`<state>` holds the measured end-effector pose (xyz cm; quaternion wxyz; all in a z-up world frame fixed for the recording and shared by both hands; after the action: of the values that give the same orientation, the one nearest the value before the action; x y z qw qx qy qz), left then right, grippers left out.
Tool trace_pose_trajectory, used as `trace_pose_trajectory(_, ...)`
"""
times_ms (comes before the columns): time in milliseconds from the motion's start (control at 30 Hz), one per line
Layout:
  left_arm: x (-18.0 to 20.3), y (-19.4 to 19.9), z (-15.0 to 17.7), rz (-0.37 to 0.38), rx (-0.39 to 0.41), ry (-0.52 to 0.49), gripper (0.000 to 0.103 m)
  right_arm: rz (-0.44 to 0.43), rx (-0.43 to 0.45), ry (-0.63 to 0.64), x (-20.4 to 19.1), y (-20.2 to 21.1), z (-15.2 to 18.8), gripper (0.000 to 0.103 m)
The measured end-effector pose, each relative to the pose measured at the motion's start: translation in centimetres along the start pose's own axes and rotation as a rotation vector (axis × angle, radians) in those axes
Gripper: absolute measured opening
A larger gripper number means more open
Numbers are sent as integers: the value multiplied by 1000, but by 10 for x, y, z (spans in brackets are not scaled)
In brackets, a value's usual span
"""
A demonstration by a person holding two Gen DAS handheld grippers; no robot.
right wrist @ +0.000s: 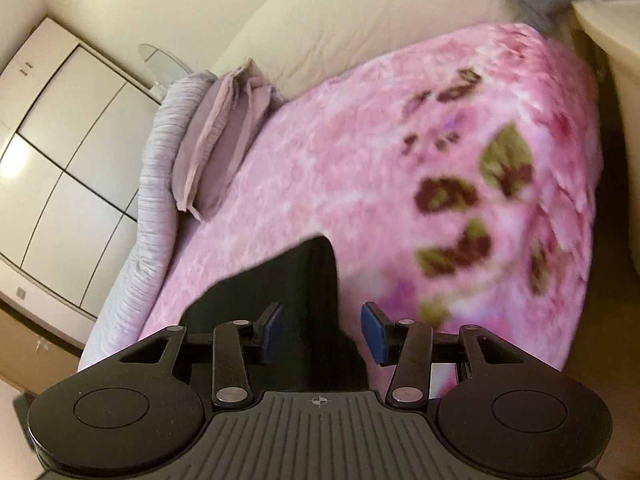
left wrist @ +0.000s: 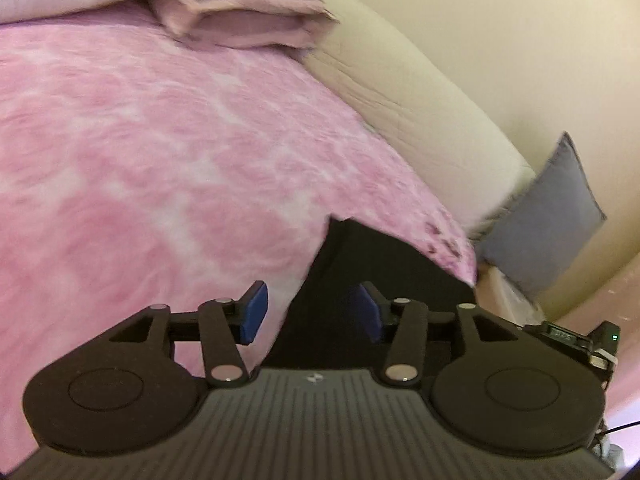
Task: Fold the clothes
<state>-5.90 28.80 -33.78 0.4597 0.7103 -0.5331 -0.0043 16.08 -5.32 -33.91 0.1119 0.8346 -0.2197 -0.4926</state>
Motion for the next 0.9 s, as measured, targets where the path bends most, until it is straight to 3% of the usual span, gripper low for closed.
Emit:
trace_pose_trajectory(167, 9, -55, -8, 61, -80, 49, 49, 17, -9, -17, 7, -31, -6, 47)
trace_pose_trajectory(200, 12, -61, -7, 93, -85, 61, 43, 19, -15, -15, 8, -36, -4, 34)
trace_pose_trajectory(233, 15, -65, -7, 125, -87, 71, 23, 20, -18, -5, 8, -39, -4, 8)
trace_pose_trajectory(267, 17, -67, -7, 146, -82, 73, 8, 23, -17, 17, 6, -42, -6, 9)
trace_pose_trajectory(300, 19, -66, -9, 149, -58, 63, 4, 27, -10, 51, 2, -44, -8, 8)
trace_pose_trajectory(433, 19, -62, -7, 101, 38, 21, 4, 66, 3, 169, -8, -56, -9, 8)
trace_pose_trajectory(567, 14, -87, 15, -22, -60, -15, 10, 187, -59, 206, 4, -75, 6, 10)
trace_pose_trajectory(600, 15, -86, 14, -36, -54, -30, 14, 207, -57, 228, 0, -72, 7, 12)
trace_pose_trajectory(700, 20, -66, -1, -75, 11, -70, 17, 263, -39, 304, -14, -62, 3, 21)
trace_pose_trajectory(800, 31, -40, -24, -82, 124, -96, 17, 301, 6, 393, -33, -51, -4, 21)
trace_pose_trajectory(900, 53, -44, -29, -63, 126, -155, 17, 299, 19, 495, -55, -57, 0, 22)
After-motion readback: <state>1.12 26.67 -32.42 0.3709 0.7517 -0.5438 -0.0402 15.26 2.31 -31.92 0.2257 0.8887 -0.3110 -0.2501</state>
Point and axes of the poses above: each gripper's, at about its wrist camera, not at the fingertips, and y roughly against the way its jaws point, x to its right, z to its underside, the point moved 8 cm from there along -y, roughly the way its jaws point, and after that the axes turned 10 degrees about -z, right-handed, at the moved point
